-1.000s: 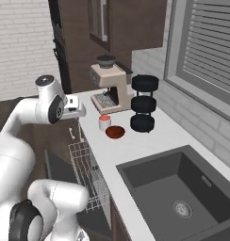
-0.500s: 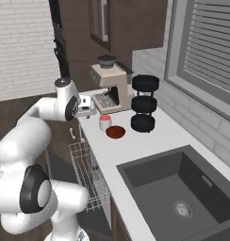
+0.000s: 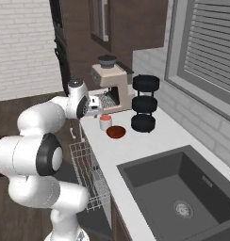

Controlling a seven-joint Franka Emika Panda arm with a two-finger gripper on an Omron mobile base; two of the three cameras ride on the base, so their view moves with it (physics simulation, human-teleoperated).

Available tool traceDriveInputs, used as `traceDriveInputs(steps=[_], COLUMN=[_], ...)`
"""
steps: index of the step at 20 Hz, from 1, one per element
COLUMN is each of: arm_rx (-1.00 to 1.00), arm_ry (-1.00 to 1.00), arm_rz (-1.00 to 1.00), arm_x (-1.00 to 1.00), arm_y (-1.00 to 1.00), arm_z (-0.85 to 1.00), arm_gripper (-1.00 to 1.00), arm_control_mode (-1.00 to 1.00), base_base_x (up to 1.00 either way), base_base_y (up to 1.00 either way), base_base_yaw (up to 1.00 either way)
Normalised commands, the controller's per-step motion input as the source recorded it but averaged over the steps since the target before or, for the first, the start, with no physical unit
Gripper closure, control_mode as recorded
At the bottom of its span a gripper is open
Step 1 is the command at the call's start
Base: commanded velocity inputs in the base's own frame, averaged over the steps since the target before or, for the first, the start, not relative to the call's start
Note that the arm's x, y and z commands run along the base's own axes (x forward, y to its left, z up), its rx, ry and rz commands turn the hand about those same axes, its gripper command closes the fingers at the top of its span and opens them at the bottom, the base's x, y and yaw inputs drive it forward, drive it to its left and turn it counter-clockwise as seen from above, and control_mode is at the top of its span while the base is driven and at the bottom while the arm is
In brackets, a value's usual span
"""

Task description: Pick up the cup and bowl from the counter, place them in the dishwasher, and close the dishwasher door.

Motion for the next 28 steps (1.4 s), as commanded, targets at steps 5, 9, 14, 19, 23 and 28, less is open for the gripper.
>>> traceDriveInputs(steps=[5, 9, 14, 19, 23, 28], arm_rx=[0.00, 0.00, 0.00, 0.00, 0.00, 0.00], arm_ry=[0.04, 0.04, 0.02, 0.02, 0.00, 0.00], arm_rz=[0.02, 0.02, 0.01, 0.00, 0.00, 0.01], arm_x=[0.47, 0.40, 0.29, 0.38, 0.39, 0.42], arm_y=[-0.06, 0.00, 0.00, -0.05, -0.12, -0.07], arm_z=[-0.20, -0.23, -0.32, -0.33, -0.29, -0.32], arm_gripper=[-1.00, -1.00, -1.00, -1.00, -1.00, -1.00], arm_control_mode=[-1.00, -1.00, -1.00, -1.00, -1.00, -1.00], base_base_x=[0.00, 0.00, 0.00, 0.00, 0.00, 0.00], base_base_y=[0.00, 0.00, 0.00, 0.00, 0.00, 0.00], base_base_yaw=[0.00, 0.00, 0.00, 0.00, 0.00, 0.00])
